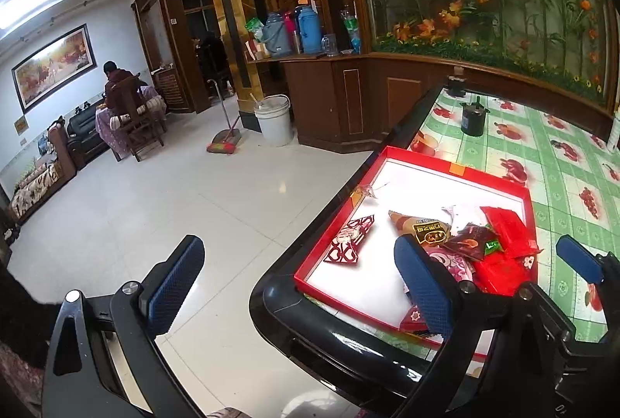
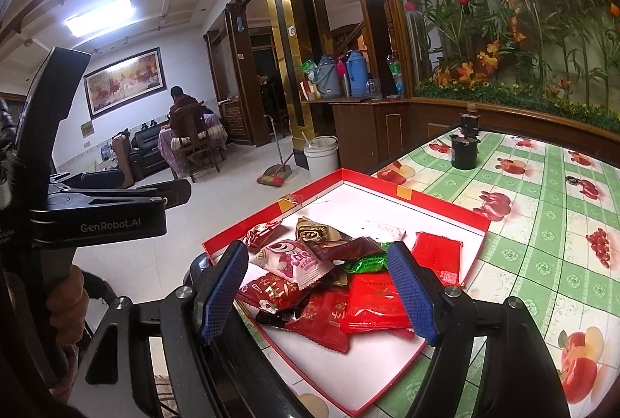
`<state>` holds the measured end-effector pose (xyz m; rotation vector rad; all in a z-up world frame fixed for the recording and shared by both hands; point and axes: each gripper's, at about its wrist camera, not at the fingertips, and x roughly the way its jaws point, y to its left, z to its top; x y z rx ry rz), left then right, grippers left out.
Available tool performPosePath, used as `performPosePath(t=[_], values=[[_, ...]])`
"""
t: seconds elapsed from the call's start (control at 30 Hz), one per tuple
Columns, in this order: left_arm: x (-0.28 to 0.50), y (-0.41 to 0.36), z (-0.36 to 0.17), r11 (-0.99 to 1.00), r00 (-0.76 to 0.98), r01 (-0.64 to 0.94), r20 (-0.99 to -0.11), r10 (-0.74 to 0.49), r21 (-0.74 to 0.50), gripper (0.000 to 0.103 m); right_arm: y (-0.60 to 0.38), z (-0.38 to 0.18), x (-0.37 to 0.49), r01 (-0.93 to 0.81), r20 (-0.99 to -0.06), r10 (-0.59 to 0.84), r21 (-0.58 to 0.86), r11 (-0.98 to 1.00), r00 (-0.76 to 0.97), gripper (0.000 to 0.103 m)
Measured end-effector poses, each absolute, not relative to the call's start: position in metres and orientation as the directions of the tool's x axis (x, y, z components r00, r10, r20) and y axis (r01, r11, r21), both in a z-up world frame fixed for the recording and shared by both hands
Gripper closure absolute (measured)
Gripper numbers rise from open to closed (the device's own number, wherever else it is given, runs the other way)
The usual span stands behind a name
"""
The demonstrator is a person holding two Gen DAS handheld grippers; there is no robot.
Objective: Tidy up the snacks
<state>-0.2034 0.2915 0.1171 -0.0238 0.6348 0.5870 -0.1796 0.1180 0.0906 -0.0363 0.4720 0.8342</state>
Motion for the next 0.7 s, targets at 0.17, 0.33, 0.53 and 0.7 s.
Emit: performPosePath(t=[0.17,0.33,0.53,0.7], values=[[-0.205,0.296,0.118,0.834,0.659,-0.532,-0.548,0.515,0.144,0.004,0.123,0.091,-0.180,-0.729,-0.418,0.708,0.141,0.670,0.570,0.027],[-0.204,0.297,0.115,0.820,0.655,-0.545,-0.521,0.548,0.176,0.004,0.128,0.090,-0.181,-0.737,-0.429,0.707,0.127,0.664,0.562,0.027],[-0.201,0.296,0.112,0.836,0.669,-0.519,-0.524,0.528,0.179,0.004,0.131,0.089,-0.182,-0.741,-0.430,0.707,0.119,0.661,0.562,0.027],[-0.202,0.293,0.120,0.862,0.716,-0.493,-0.509,0.478,0.115,0.004,0.131,0.089,-0.181,-0.732,-0.426,0.703,0.126,0.669,0.569,0.027]])
